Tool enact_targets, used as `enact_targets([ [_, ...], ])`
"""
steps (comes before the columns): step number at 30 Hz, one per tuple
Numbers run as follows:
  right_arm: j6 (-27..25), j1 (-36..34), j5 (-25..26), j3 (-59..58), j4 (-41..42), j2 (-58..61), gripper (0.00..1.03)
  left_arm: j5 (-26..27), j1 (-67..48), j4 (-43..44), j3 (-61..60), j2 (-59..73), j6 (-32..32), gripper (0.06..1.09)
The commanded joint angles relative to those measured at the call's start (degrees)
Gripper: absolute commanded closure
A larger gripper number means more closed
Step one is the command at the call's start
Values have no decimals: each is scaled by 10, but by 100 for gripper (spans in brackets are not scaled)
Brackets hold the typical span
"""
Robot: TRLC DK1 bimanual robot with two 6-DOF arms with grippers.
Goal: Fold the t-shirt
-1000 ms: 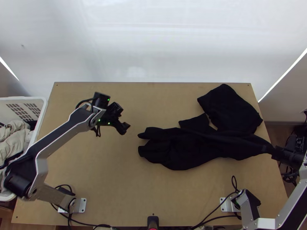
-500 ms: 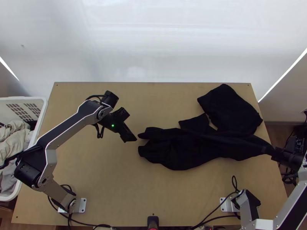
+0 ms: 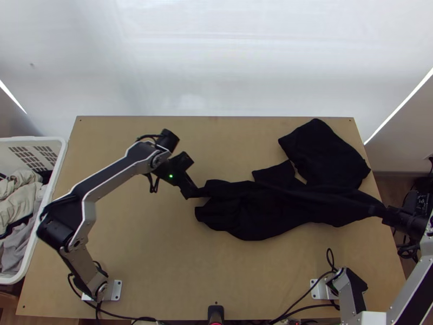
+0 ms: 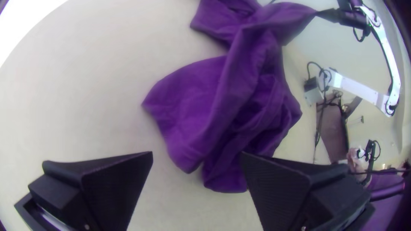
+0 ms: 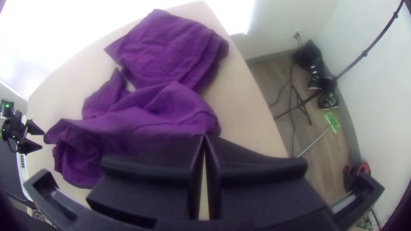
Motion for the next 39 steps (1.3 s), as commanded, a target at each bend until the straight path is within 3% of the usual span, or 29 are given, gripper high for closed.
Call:
enact_targets([
  [1,8,4,0,3,6,2,100,-28,-40,-1,3,48,37,21],
  [2,9,5,0,3,6,1,100,-28,-46,-1,2,53,45,29],
  [6,16,12,-1,3,6,1,100,-29,-75,21,-26,38,105,106],
  [14,19,18,-1,6,12,8,100,-26,-82,27,-123,-121,160,105],
  [18,26,26,-1,3,18,11,100,-15,-109,-29,-159,-260,221,105],
  [22,45,46,-1,-3,35,15,100,-14,-165,-55,-199,-368,243,105],
  [26,65,69,-1,-4,44,17,100,-20,-240,-111,-281,-371,265,105],
  [30,71,77,0,0,48,17,100,-40,-277,-188,-350,-245,305,105],
  [31,71,77,0,1,47,17,100,-40,-275,-192,-351,-209,303,104],
  [32,71,77,0,1,47,17,100,-40,-267,-195,-347,-177,293,88],
  [33,71,77,0,1,48,17,100,-40,-262,-195,-342,-160,287,52],
  [34,71,77,0,0,47,17,100,-39,-255,-187,-338,-160,287,10],
  [39,71,77,0,-4,47,14,100,-32,-240,-167,-295,-214,283,10],
])
